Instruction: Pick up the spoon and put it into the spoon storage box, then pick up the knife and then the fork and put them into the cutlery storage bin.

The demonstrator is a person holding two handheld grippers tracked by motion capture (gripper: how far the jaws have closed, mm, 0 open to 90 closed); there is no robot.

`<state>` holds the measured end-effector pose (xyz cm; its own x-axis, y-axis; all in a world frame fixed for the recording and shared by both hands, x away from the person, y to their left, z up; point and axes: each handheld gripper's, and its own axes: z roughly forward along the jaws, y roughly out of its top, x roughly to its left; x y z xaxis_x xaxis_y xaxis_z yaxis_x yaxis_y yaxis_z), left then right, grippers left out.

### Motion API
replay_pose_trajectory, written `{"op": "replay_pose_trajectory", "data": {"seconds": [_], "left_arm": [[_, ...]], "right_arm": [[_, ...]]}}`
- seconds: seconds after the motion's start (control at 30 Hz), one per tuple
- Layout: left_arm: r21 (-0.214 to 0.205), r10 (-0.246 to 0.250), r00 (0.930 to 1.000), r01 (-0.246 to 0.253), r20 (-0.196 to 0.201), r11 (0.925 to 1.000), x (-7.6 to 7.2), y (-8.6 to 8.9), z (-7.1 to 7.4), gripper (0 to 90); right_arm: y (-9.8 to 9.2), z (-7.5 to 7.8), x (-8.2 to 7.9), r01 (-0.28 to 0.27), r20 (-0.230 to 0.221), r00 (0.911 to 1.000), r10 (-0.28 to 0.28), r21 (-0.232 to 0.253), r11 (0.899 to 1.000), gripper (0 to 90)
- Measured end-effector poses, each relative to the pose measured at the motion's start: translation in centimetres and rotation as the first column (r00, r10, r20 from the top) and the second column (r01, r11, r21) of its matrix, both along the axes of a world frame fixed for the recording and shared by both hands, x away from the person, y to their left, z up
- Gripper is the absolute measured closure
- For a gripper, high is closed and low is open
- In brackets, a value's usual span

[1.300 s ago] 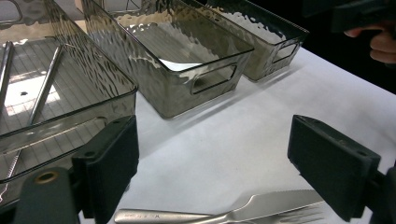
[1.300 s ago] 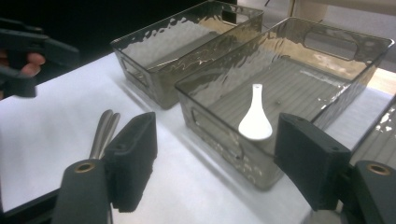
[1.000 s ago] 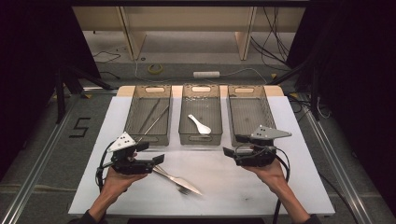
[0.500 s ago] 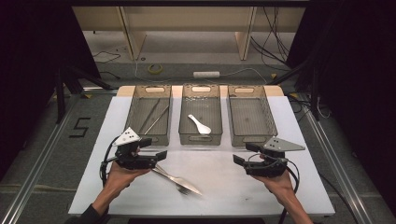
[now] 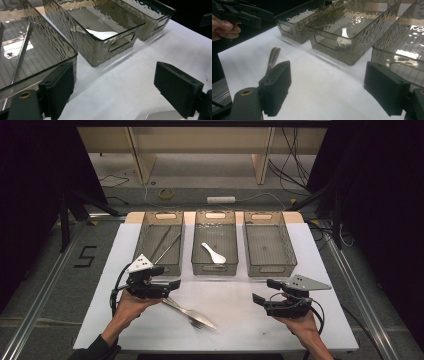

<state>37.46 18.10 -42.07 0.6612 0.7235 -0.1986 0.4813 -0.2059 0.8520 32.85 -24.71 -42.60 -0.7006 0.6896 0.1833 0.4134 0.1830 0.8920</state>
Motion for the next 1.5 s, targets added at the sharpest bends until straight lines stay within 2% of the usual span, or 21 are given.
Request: {"op": "replay_pose_trajectory", "data": {"seconds": [0.23, 0.53, 0.67, 0.77, 0.8, 0.9, 1.0, 1.1, 1.17, 1.27, 1.33, 1.5], "left_arm": [[0.033, -0.005, 0.9998, 0.006, -0.018, 0.9994, 0.6, -0.2, -0.3, 16.4], [0.065, -0.012, 0.9996, 0.013, -0.028, 0.9978, 1.2, -0.5, -0.6, 17.8], [0.097, -0.026, 0.9984, 0.031, -0.051, 0.9948, 1.7, -0.7, -1.0, 21.6], [0.139, -0.025, 0.9975, 0.034, -0.066, 0.9897, 2.0, -0.8, -1.4, 26.2], [0.159, -0.015, 0.9972, 0.027, -0.073, 0.9869, 2.0, -0.9, -1.5, 28.9], [0.195, -0.041, 0.9945, 0.059, -0.097, 0.979, 2.3, -0.9, -1.9, 41.8], [0.257, -0.041, 0.9913, 0.073, -0.125, 0.9636, 2.5, -0.8, -2.4, 53.9], [0.286, -0.053, 0.9871, 0.095, -0.151, 0.9535, 2.7, -0.8, -2.8, 66.5], [0.322, -0.053, 0.9841, 0.106, -0.17, 0.9406, 2.9, -1.0, -3.1, 74.2], [0.341, -0.071, 0.9751, 0.141, -0.21, 0.9293, 3.0, -1.2, -3.8, 82.1], [0.371, -0.077, 0.971, 0.159, -0.227, 0.9148, 3.1, -1.4, -4.1, 85.8], [0.412, -0.079, 0.9597, 0.189, -0.27, 0.8911, 3.2, -1.4, -5.0, 88.7]], "right_arm": [[0.0, -0.5, -0.3, -0.005, -0.018, 0.9998, 0.005, -0.011, 1.0, 22.7], [0.2, -0.6, -0.3, -0.012, -0.019, 0.9997, 0.012, -0.014, 1.0, 22.7], [0.2, -0.6, -0.3, -0.013, -0.019, 0.9997, 0.013, -0.014, 1.0, 22.8], [0.2, -0.6, -0.2, -0.016, -0.019, 0.9997, 0.015, -0.015, 1.0, 22.9], [0.3, -0.6, -0.2, -0.017, -0.02, 0.9997, 0.016, -0.016, 1.0, 22.9], [0.3, -0.6, -0.2, -0.02, -0.021, 0.9996, 0.019, -0.019, 1.0, 23.1], [0.4, -0.6, -0.2, -0.02, -0.021, 0.9996, 0.02, -0.019, 1.0, 23.3], [0.6, -0.6, -0.2, -0.025, -0.023, 0.9994, 0.024, -0.025, 0.999, 23.5], [0.7, -0.6, -0.2, -0.028, -0.021, 0.9994, 0.028, -0.026, 0.999, 23.6], [0.8, -0.5, -0.3, -0.029, -0.02, 0.9994, 0.028, -0.029, 0.999, 23.6], [0.8, -0.5, -0.3, -0.029, -0.02, 0.9994, 0.028, -0.028, 0.999, 23.7], [0.9, -0.4, -0.3, -0.034, -0.017, 0.9993, 0.033, -0.037, 0.999, 23.8]]}}
